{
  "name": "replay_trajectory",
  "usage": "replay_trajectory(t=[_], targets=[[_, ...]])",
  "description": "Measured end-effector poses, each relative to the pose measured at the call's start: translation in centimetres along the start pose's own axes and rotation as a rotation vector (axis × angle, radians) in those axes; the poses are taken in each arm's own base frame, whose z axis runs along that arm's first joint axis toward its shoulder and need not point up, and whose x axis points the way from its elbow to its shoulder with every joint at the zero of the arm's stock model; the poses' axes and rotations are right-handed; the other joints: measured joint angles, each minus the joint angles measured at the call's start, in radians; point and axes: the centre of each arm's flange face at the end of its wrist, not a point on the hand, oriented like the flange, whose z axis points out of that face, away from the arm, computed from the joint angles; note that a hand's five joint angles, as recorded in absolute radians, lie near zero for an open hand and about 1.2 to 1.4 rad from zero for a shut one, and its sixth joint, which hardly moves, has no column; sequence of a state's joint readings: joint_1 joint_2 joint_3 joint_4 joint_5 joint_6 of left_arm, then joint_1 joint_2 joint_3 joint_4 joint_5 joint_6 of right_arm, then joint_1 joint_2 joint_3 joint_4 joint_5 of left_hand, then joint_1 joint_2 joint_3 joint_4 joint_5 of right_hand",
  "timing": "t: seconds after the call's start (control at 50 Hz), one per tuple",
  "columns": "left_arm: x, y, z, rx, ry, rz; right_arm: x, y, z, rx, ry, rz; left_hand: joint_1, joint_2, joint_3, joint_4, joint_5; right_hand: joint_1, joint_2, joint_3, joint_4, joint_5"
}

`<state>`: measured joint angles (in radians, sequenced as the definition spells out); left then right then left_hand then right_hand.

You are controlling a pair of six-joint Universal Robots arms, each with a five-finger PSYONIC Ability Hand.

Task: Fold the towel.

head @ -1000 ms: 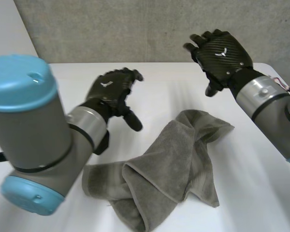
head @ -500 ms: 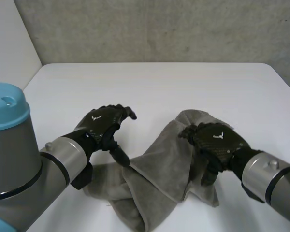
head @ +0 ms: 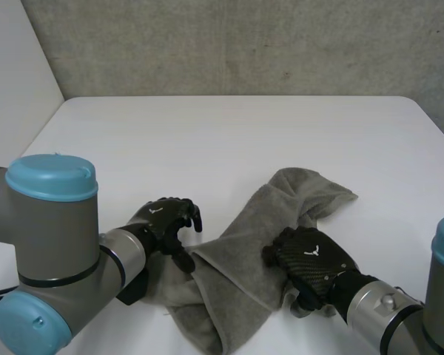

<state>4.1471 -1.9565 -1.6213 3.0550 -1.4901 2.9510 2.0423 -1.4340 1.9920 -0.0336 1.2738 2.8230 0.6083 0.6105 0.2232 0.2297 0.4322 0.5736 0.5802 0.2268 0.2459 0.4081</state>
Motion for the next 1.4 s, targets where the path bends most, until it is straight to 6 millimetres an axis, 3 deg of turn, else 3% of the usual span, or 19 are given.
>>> replay_trajectory(t=[0.12,0.28,0.4,0.52,0.62,0.78,0.82,0.88,0.98,1.08,1.16,1.22,1.26,1.34,1.4], targets=[[0.6,0.6,0.3,-0.015,0.018,0.008,0.2,0.9,1.2,-0.006,0.009,0.0,0.169,0.172,0.0,0.0,0.174,0.215,0.209,0.0,0.0,0.206],[1.1,1.2,0.5,-0.035,0.029,0.009,0.6,1.5,2.3,-0.014,0.016,0.0,0.448,0.446,0.0,0.0,0.451,0.693,0.677,0.0,0.0,0.689],[0.7,0.8,0.5,-0.027,0.017,0.002,0.8,0.8,2.2,-0.008,0.011,-0.026,0.638,0.7,0.0,0.0,0.694,0.723,0.702,0.0,0.0,0.737],[-0.1,-0.8,0.9,0.015,-0.004,-0.01,1.3,-1.3,1.6,0.02,0.013,-0.086,0.639,0.711,0.0,0.0,0.702,0.723,0.702,0.0,0.0,0.737],[-0.7,-3.9,1.6,0.104,-0.013,-0.011,2.6,-5.2,1.8,0.125,0.047,-0.155,0.639,0.713,0.0,0.0,0.702,0.723,0.702,0.0,0.0,0.737],[-0.2,-13.2,2.7,0.395,0.019,0.055,6.5,-15.7,2.7,0.448,0.197,-0.341,0.639,0.713,0.0,0.0,0.702,0.723,0.702,0.0,0.0,0.738],[0.6,-16.4,1.8,0.5,0.038,0.093,7.4,-19.3,1.8,0.582,0.258,-0.382,0.639,0.714,0.0,0.0,0.702,0.723,0.702,0.0,0.0,0.738],[1.6,-19.3,-0.1,0.608,0.059,0.128,7.9,-22.7,0.0,0.738,0.322,-0.405,0.64,0.714,0.0,0.0,0.702,0.724,0.702,0.0,0.0,0.738],[2.8,-22.2,-4.2,0.755,0.079,0.164,8.1,-25.3,-3.1,0.925,0.368,-0.39,0.64,0.714,0.0,0.0,0.707,0.724,0.702,0.0,0.0,0.738],[3.1,-22.7,-7.4,0.838,0.08,0.202,8.6,-24.5,-3.9,0.945,0.37,-0.363,0.64,0.714,0.0,0.0,0.711,0.724,0.702,0.0,0.0,0.738],[2.8,-21.2,-8.4,0.829,0.054,0.295,9.6,-22.1,-3.0,0.861,0.367,-0.357,0.64,0.715,0.0,0.0,0.711,0.724,0.702,0.0,0.0,0.738],[2.3,-19.3,-7.8,0.767,0.023,0.38,10.5,-20.1,-2.2,0.785,0.363,-0.361,0.64,0.715,0.0,0.0,0.711,0.724,0.702,0.0,0.0,0.738],[1.9,-16.9,-6.9,0.682,0.003,0.452,11.1,-18.3,-1.4,0.713,0.35,-0.367,0.64,0.717,0.0,0.0,0.713,0.724,0.702,0.0,0.0,0.738],[1.6,-13.6,-5.3,0.56,0.005,0.495,11.2,-15.9,-0.3,0.621,0.317,-0.382,0.639,0.72,0.0,0.0,0.718,0.724,0.702,0.0,0.0,0.738],[1.6,-10.3,-3.1,0.437,0.034,0.486,10.8,-13.7,0.8,0.539,0.284,-0.402,0.504,0.494,0.0,0.0,0.502,0.724,0.711,0.0,0.0,0.738]])
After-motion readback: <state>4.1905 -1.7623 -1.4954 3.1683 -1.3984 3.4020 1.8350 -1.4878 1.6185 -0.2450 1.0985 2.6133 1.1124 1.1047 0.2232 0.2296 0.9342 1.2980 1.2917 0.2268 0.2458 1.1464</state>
